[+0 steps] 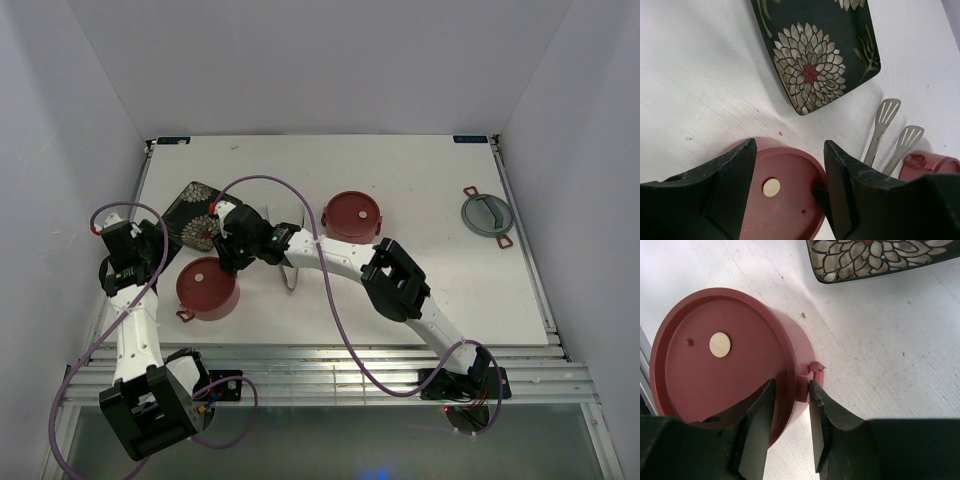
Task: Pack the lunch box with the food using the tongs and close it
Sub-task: Adjust the box lid on the packing box.
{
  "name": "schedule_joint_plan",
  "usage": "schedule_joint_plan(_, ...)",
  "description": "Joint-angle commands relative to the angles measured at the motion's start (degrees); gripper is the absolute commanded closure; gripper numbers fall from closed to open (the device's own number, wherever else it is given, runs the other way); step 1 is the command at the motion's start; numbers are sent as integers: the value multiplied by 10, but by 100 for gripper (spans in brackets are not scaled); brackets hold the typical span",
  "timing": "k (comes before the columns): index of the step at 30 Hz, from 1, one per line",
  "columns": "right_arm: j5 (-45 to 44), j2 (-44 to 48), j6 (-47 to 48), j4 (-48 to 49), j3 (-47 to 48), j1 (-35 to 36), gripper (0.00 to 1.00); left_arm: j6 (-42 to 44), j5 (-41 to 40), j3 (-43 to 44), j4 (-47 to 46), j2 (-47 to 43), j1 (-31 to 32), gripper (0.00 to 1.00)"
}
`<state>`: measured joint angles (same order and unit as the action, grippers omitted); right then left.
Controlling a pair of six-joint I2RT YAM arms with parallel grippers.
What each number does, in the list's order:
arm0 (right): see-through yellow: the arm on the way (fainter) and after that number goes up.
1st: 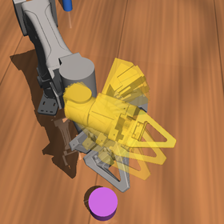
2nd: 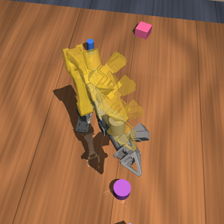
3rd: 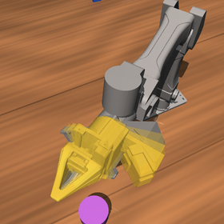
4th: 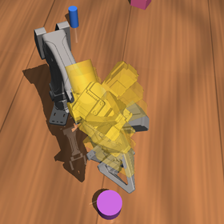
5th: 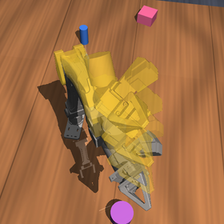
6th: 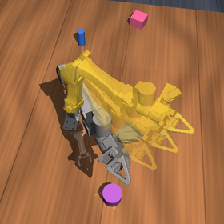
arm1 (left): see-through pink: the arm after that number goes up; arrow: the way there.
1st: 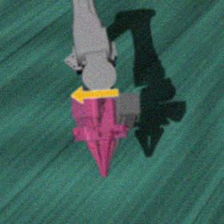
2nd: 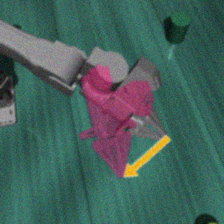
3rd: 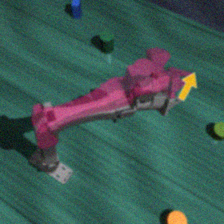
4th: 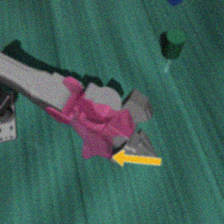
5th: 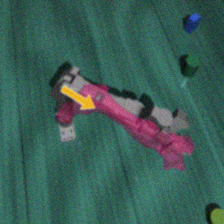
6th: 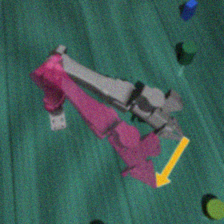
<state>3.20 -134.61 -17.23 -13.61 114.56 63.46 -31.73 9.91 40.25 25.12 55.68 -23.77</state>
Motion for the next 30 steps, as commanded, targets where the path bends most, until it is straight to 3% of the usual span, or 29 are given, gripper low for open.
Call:
schedule_joint_plan(1,14,38,7,5,-1,7,60,3,10,14,3,-15,0,33)
schedule_joint_plan(11,1,82,11,6,-23,7,57,9,65,12,-2,-13,0,36)
schedule_joint_plan(14,-12,120,16,12,-55,5,56,3,78,12,0,-13,0,49)
schedule_joint_plan(18,-29,181,12,24,-115,-7,56,-19,58,-1,5,-7,7,77)
schedule_joint_plan(22,-21,260,-10,66,-226,-35,56,-35,10,-39,5,23,15,96)
schedule_joint_plan(27,4,328,-26,99,-301,-80,56,-59,-86,-52,11,38,93,100)
schedule_joint_plan(30,14,352,-28,101,-323,-97,56,-64,-118,-58,17,53,101,100)
